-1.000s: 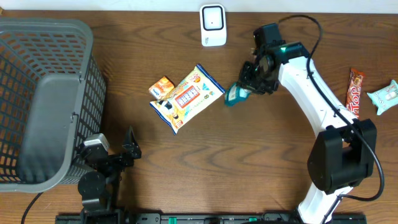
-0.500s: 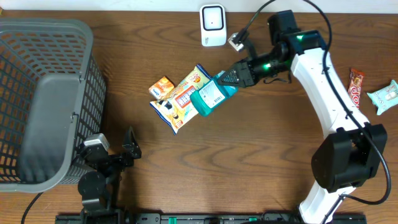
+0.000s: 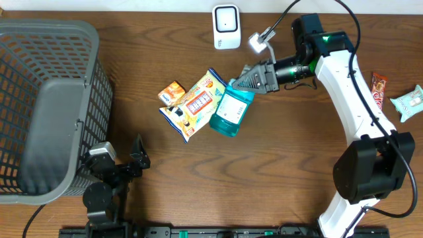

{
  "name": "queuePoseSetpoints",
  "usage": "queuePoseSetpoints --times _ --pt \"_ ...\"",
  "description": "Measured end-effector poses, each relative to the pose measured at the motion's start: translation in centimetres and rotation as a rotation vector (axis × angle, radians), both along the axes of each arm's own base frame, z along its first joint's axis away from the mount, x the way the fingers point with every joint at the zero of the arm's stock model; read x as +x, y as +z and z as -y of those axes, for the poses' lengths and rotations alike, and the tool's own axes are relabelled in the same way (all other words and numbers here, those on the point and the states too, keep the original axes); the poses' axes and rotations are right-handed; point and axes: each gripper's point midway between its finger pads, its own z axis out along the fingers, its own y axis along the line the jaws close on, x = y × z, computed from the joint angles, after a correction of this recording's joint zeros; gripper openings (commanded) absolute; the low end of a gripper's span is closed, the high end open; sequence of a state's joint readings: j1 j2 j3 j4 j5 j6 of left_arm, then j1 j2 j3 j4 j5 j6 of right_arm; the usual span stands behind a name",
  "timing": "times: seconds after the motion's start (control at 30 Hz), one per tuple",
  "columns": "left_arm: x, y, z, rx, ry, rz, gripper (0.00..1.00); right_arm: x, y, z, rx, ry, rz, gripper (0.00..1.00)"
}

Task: Scan the item barcode

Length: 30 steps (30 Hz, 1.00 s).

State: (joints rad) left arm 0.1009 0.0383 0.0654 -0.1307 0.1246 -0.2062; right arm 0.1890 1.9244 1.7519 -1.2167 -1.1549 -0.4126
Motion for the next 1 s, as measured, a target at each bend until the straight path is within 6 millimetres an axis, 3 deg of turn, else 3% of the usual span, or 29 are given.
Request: queuePoseSetpoints --times 0.13,0.2,0.4,0.57,0.87,1.0 --pt "0.0 0.0 0.0 0.0 0.0 0.0 0.98 1.6 -4.3 1.6 -0.294 -0.051 0.082 0.01" --pt "0.0 0.0 0.0 0.0 0.0 0.0 0.98 2.8 -5.5 1.7 -0.398 -0.068 0.16 0.01" --pt "0.0 0.0 0.0 0.0 0.0 0.0 0.98 6.8 -5.7 0.1 -0.522 -0.143 0.391 0.01" --pt "0.0 0.0 0.0 0.0 0.0 0.0 0.98 9.4 -6.3 0.8 -0.728 -0.296 0.484 0.01" --pt "0.0 0.0 0.0 0.0 0.0 0.0 0.98 11.0 -10.1 2.4 -0.942 -0.441 0.44 0.01" --pt "0.0 0.0 0.0 0.0 0.0 0.0 0.97 11.7 -10.4 2.7 -0.953 -0.493 0.421 0.01"
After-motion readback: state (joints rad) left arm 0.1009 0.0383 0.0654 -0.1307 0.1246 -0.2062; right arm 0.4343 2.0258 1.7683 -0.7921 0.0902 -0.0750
